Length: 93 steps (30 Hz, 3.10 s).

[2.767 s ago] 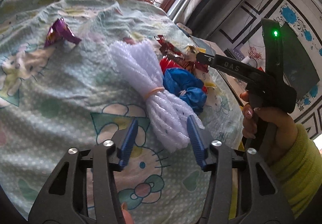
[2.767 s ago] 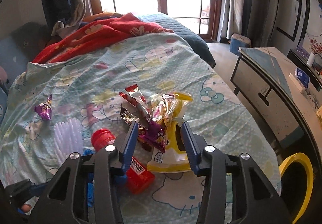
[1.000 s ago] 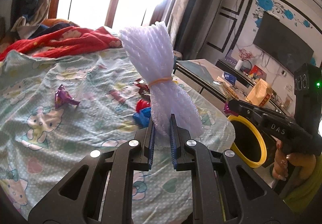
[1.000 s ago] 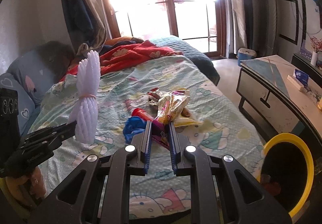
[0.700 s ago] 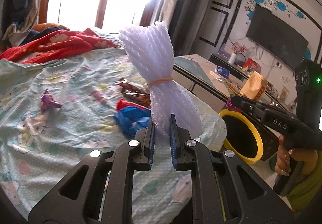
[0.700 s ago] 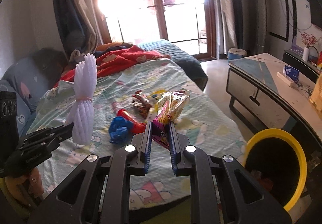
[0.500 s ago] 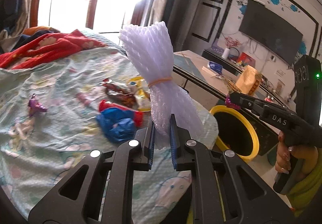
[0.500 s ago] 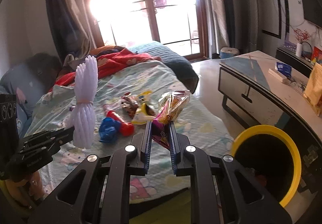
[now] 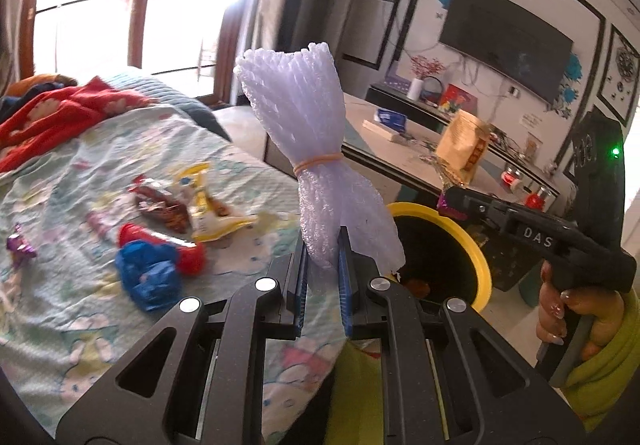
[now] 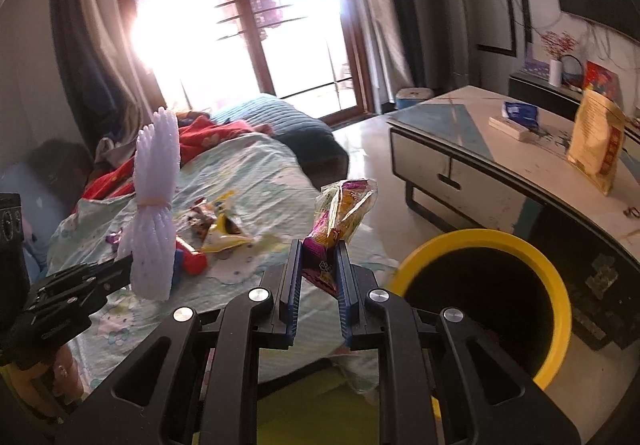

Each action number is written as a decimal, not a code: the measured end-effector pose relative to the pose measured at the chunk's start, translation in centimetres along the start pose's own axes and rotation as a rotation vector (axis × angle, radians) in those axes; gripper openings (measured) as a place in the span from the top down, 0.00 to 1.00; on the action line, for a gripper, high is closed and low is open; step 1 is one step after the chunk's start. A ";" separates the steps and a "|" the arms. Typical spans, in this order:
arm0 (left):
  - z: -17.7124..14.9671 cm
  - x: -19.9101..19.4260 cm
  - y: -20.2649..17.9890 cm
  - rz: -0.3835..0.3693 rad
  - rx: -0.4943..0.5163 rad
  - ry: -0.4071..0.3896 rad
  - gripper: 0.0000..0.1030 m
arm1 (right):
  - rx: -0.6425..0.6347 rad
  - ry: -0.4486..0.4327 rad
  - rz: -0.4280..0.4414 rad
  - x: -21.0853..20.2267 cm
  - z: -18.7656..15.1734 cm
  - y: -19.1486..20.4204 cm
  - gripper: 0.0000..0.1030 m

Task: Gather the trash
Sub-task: 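Lift and carry the mesh net and wrapper in both grippers over the yellow bin, then open both grippers to drop the mesh net and wrapper into the bin, then move both open tools back over the trash on the bed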

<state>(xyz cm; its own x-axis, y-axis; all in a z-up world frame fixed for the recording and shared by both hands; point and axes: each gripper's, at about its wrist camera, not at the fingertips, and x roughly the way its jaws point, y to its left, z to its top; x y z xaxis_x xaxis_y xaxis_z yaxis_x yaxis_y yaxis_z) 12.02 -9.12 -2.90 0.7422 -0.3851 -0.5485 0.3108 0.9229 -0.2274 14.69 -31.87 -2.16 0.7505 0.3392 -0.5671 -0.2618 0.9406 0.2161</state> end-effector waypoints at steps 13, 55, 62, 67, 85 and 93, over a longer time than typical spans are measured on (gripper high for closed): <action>0.2 4.7 -5.2 -0.093 0.077 0.066 0.92 | 0.149 -0.038 -0.109 -2.3 -0.5 -6.7 0.85; -3.6 19.7 -13.9 -0.232 0.230 0.358 0.80 | 0.389 0.094 -0.174 1.4 -4.7 -18.6 0.77; -3.2 18.6 -13.1 -0.218 0.194 0.330 0.51 | 0.412 0.093 -0.180 1.3 -5.0 -19.0 0.66; -2.3 16.5 -12.0 -0.193 0.170 0.267 0.18 | 0.409 0.065 -0.208 0.6 -4.9 -18.8 0.55; -1.0 10.5 -8.9 -0.080 0.146 0.132 0.11 | 0.330 0.017 -0.240 -0.5 -3.9 -15.0 0.37; -0.3 7.5 -6.4 -0.023 0.099 0.056 0.11 | 0.256 -0.002 -0.213 -0.6 -3.1 -11.6 0.37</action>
<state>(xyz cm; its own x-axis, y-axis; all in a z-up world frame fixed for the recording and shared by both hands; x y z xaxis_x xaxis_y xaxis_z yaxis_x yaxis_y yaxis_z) 15.44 -17.90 -5.76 0.7005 -0.4025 -0.5893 0.3862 0.9082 -0.1612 15.37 -42.91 -6.80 0.7735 0.1350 -0.6192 0.0617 0.9563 0.2856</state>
